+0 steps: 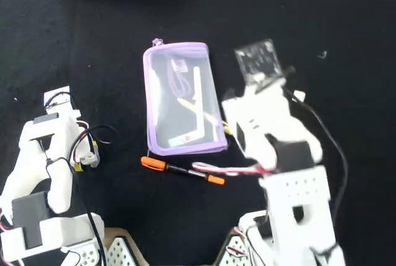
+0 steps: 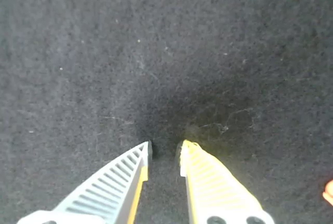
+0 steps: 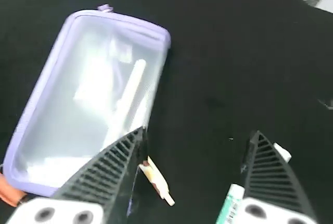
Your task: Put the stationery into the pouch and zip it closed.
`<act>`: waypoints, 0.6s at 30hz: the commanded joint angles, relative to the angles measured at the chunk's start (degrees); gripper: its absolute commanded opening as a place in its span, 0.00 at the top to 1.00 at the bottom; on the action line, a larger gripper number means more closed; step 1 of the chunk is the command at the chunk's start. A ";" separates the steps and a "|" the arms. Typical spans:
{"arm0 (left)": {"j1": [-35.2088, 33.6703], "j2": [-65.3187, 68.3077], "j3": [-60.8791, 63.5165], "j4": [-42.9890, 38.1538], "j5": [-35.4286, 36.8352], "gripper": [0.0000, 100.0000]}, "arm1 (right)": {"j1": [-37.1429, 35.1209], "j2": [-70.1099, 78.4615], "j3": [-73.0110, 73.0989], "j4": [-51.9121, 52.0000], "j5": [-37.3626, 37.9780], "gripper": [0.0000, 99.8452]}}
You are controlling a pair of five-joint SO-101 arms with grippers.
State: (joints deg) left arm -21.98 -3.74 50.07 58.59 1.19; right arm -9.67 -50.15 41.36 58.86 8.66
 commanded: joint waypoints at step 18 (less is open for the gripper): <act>2.68 1.67 7.52 0.18 -0.35 0.88 | -1.49 56.40 -35.65 -0.44 -9.85 0.70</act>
State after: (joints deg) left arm -21.45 -3.74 50.07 58.59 1.19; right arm -10.37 -0.22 12.53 58.77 -0.57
